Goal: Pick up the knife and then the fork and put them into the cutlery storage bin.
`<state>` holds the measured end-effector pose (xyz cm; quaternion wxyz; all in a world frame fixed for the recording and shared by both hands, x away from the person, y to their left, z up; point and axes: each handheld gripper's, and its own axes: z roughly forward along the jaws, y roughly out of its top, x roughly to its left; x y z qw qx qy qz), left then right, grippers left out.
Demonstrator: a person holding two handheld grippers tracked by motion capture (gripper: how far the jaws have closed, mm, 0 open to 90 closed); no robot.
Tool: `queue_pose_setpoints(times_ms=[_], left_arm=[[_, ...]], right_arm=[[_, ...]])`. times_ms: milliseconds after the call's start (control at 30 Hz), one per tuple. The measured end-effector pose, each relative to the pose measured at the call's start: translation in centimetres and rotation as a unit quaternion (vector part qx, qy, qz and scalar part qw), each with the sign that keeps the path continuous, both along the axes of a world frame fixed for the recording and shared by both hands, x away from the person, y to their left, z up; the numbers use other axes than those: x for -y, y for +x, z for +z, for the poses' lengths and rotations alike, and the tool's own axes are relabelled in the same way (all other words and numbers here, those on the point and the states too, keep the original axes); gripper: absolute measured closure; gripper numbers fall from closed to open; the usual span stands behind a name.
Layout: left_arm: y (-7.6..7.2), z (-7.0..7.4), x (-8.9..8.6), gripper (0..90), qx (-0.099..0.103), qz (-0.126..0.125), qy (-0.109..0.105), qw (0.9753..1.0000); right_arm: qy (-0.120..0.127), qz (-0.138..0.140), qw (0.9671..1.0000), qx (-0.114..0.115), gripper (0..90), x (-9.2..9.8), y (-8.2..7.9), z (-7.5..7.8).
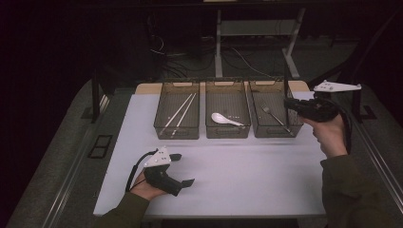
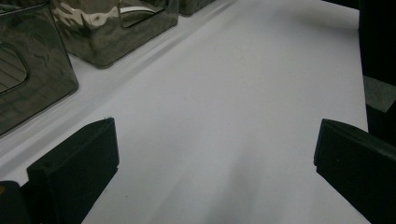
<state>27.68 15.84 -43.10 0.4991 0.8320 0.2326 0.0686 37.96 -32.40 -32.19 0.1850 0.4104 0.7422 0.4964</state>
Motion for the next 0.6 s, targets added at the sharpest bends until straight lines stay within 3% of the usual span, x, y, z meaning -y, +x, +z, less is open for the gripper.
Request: queue_pose_setpoints(times_ms=[300,600], left_arm=[[-0.1,0.0,0.0,0.0,0.0,0.002,-0.003,1.0],[-0.1,0.0,0.0,0.0,0.001,0.0,-0.002,1.0]], right_arm=[[-0.012,-0.032,0.9994,-0.005,79.9,0.4,2.7,0.4],[-0.025,-0.056,0.9977,-0.027,79.9,1.2,5.1,-0.8]])
